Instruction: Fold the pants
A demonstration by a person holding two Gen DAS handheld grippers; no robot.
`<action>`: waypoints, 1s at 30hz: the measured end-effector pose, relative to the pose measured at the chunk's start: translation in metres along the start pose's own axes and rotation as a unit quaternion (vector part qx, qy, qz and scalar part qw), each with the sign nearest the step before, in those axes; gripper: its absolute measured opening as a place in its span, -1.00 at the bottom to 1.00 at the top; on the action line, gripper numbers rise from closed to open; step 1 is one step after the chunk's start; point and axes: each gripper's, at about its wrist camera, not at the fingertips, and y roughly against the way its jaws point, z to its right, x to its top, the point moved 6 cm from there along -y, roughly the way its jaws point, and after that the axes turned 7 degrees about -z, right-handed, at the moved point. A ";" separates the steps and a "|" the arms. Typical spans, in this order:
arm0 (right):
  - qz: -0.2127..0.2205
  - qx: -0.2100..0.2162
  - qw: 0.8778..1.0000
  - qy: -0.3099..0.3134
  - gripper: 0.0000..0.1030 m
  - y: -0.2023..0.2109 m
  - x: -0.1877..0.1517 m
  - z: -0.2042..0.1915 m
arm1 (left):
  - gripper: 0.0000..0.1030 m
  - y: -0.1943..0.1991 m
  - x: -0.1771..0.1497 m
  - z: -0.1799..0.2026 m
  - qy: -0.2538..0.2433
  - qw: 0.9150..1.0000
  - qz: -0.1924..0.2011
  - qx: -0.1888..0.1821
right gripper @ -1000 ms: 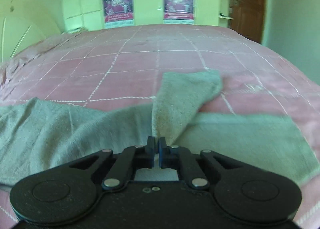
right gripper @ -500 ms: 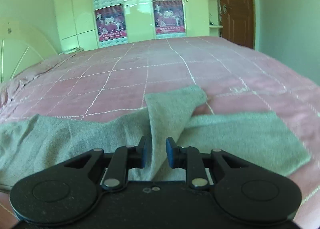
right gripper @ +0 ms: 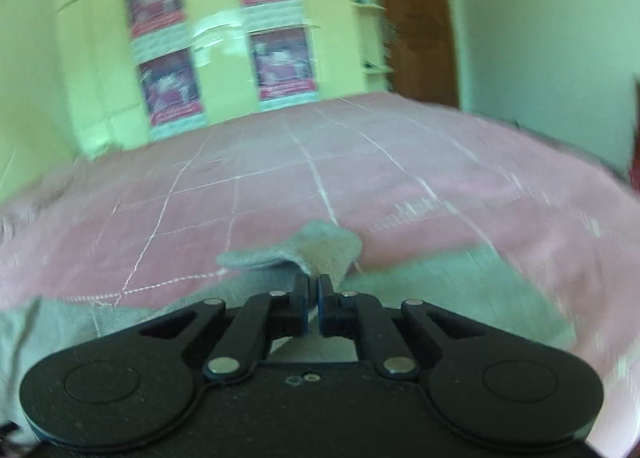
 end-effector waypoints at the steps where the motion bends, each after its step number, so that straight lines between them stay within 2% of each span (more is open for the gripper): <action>1: -0.022 -0.004 1.000 -0.022 -1.00 -0.002 -0.016 0.014 | 1.00 -0.001 0.000 -0.002 -0.002 1.000 0.003 0.000; 3: -0.081 -0.005 0.996 -0.047 -1.00 -0.017 -0.044 0.033 | 1.00 -0.001 0.000 -0.002 -0.003 1.000 0.003 -0.002; 5: -0.071 0.004 0.996 -0.057 -0.93 -0.014 -0.045 0.040 | 1.00 -0.002 0.000 -0.002 -0.004 1.000 0.001 -0.006; 6: -0.059 -0.004 0.997 -0.045 -0.64 -0.009 -0.039 0.038 | 1.00 -0.002 0.001 -0.003 -0.004 1.000 -0.001 -0.007; 7: -0.042 -0.015 0.999 -0.025 -0.50 -0.004 -0.031 0.034 | 1.00 -0.002 0.001 -0.003 -0.005 1.000 -0.001 -0.008; 10: -0.009 -0.021 0.998 0.062 -0.32 0.000 -0.013 0.009 | 1.00 -0.003 0.001 -0.003 -0.003 1.000 0.000 -0.007; 13: -0.026 -0.020 0.985 0.168 -0.36 -0.017 -0.006 -0.021 | 1.00 -0.003 0.001 -0.003 -0.003 1.000 0.002 -0.005; 15: -0.032 -0.038 0.970 0.239 -0.36 -0.031 -0.006 -0.040 | 1.00 -0.003 0.001 -0.003 -0.003 1.000 0.001 -0.007; 17: -0.041 -0.067 0.951 0.301 -0.49 -0.046 -0.007 -0.053 | 1.00 -0.003 0.001 -0.003 -0.003 1.000 0.000 -0.008; 18: -0.042 -0.078 0.948 0.307 -0.93 -0.049 -0.005 -0.055 | 1.00 -0.003 0.001 -0.003 -0.003 1.000 0.000 -0.008; 19: -0.043 -0.078 0.952 0.293 -1.00 -0.047 0.001 -0.052 | 1.00 -0.003 0.001 -0.003 -0.003 1.000 0.000 -0.008; 21: -0.018 -0.063 0.974 0.217 -1.00 -0.028 0.016 -0.035 | 1.00 -0.003 0.001 -0.003 -0.003 1.000 0.001 -0.008; 23: 0.006 -0.046 0.995 0.092 -1.00 -0.001 0.025 0.004 | 1.00 -0.003 0.000 -0.003 -0.003 1.000 0.004 -0.008; 24: 0.007 -0.027 1.000 0.014 -1.00 0.009 0.023 0.028 | 1.00 -0.003 -0.001 -0.002 -0.003 1.000 0.006 -0.007; 26: -0.012 -0.009 0.993 -0.118 -1.00 0.016 0.004 0.076 | 1.00 -0.002 -0.002 -0.002 -0.003 1.000 0.009 -0.007; 28: -0.054 -0.029 0.987 -0.150 -1.00 0.006 -0.018 0.104 | 1.00 -0.002 -0.002 -0.001 -0.003 1.000 0.009 -0.007; 29: -0.069 -0.028 0.984 -0.163 -0.99 0.001 -0.026 0.113 | 1.00 -0.002 -0.002 -0.001 -0.003 1.000 0.009 -0.007; 30: -0.067 -0.013 0.982 -0.174 -0.99 0.001 -0.029 0.118 | 1.00 -0.002 -0.002 -0.001 -0.004 1.000 0.009 -0.008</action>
